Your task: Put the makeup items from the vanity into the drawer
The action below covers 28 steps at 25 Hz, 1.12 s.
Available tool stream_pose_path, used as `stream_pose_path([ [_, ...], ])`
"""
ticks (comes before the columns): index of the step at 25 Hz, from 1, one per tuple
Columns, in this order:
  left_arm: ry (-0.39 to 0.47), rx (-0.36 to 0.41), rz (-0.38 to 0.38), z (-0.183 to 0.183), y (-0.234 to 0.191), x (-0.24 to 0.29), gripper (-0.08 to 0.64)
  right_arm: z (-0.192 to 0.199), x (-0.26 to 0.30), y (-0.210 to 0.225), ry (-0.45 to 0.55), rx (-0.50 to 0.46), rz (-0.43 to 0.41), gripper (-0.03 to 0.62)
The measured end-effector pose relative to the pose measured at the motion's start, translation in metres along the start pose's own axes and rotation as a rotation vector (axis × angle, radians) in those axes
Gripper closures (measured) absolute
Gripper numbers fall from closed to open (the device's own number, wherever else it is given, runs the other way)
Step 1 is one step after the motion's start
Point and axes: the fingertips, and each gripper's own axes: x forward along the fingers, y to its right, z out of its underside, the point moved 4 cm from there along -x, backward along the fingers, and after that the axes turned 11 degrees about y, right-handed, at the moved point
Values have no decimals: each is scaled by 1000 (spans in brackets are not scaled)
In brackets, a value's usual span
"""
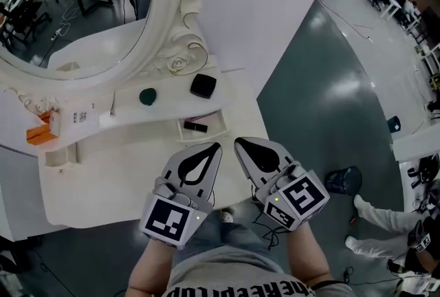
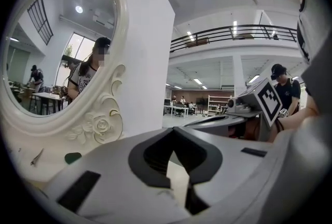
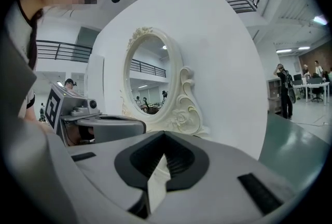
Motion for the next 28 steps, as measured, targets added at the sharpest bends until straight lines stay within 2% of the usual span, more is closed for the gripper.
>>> stream_pose_path([
  [17,21,55,68,-15,63,1,546,-33,-69,-11,132,-23,26,581],
  [28,37,64,79,-22,86,-3,546,-42,-93,-19,160,-49,17,581],
])
